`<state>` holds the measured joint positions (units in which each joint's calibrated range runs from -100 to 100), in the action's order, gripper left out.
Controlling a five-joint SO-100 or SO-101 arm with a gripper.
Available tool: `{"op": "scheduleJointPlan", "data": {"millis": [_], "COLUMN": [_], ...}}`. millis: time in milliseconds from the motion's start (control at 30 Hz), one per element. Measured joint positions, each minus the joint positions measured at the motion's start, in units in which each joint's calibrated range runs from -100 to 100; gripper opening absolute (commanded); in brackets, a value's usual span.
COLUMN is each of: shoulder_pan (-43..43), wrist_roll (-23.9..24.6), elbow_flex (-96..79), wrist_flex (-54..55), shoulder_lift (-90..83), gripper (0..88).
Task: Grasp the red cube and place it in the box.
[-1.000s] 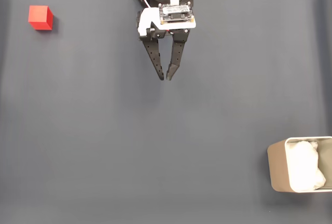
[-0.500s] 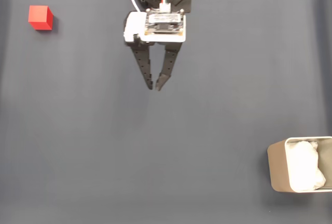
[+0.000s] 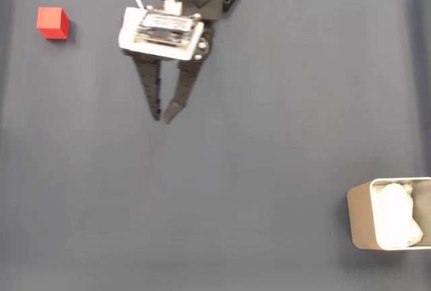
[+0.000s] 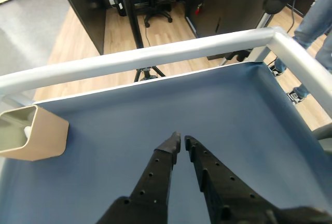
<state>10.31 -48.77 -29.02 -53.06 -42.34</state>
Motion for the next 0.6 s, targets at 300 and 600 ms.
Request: {"op": "scheduleJointPlan", "data": {"millis": [300,600], "shoulder_pan": [8.5,17.4], "wrist_roll": [0.0,0.1], "elbow_flex": [4.0,4.2], "wrist_flex": [-0.3,-4.1], "shoulder_lift": [2.4,2.5], "gripper": [0.0,0.0]}}
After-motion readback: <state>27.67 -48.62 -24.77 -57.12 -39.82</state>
